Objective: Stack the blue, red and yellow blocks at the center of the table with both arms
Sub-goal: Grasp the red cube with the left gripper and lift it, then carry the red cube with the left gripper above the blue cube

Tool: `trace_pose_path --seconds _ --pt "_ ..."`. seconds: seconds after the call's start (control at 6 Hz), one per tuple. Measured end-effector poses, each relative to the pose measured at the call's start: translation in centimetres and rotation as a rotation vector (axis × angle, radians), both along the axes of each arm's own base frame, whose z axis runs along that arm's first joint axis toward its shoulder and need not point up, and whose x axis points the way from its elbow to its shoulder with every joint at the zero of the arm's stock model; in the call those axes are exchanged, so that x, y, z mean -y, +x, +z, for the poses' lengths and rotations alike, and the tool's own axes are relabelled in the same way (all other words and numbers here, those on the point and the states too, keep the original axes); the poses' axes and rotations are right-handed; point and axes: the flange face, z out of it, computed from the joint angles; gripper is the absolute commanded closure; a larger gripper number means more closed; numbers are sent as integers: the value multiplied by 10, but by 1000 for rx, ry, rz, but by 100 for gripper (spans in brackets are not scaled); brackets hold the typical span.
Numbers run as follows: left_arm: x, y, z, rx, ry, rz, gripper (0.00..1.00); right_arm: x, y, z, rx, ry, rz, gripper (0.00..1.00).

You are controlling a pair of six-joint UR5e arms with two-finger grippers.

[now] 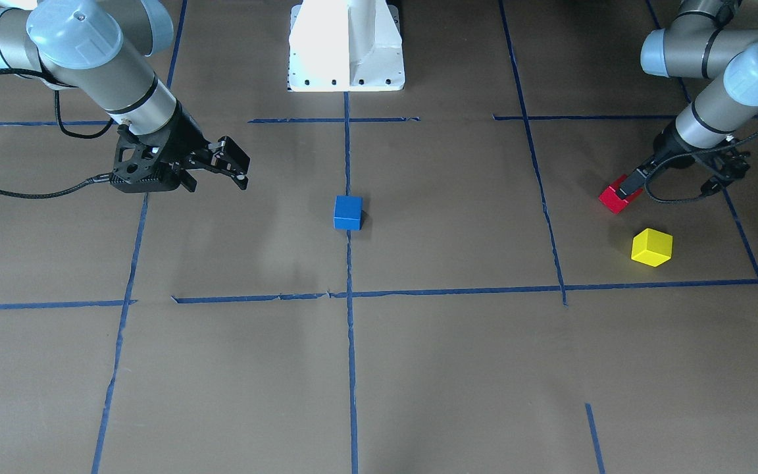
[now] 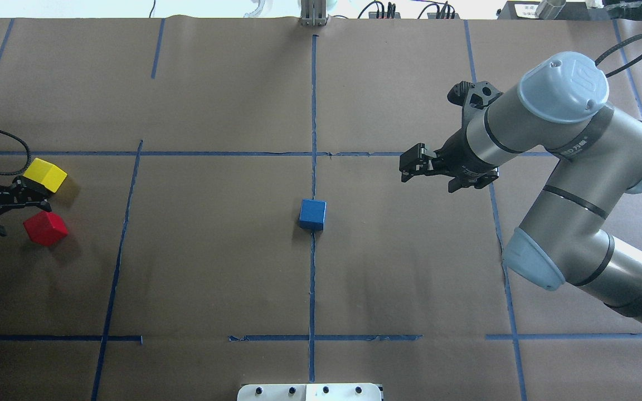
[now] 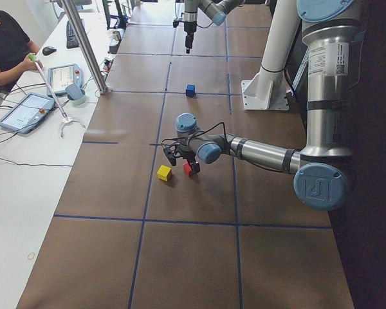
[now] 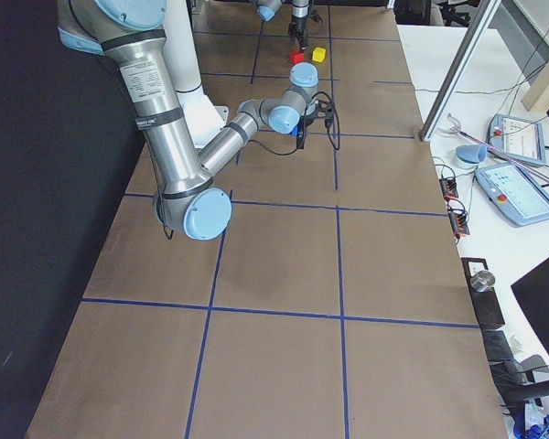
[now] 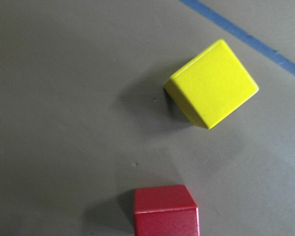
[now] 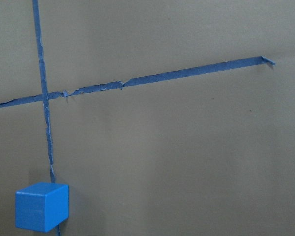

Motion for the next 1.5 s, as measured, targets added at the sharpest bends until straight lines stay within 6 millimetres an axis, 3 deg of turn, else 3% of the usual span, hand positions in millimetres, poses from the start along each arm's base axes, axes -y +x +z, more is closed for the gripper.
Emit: trace_pose_path --seconds 0.33,0.5,0.67,0.83,1.0,1.33,1.5 --pt "2 19 7 13 -7 24 3 0 0 -1 1 1 -1 0" --pt "6 30 12 20 -11 35 79 -1 0 -1 2 2 -1 0" --pt "9 36 15 29 -10 38 100 0 1 -2 2 3 0 0" --pt "13 40 10 28 2 38 100 0 1 -2 3 3 1 0" --pt "22 49 -11 8 29 36 100 0 3 -3 6 6 3 0" --pt "42 90 -103 -91 144 63 100 2 23 -5 16 10 20 0" --pt "33 128 -159 -140 198 114 100 3 40 3 10 18 29 0"
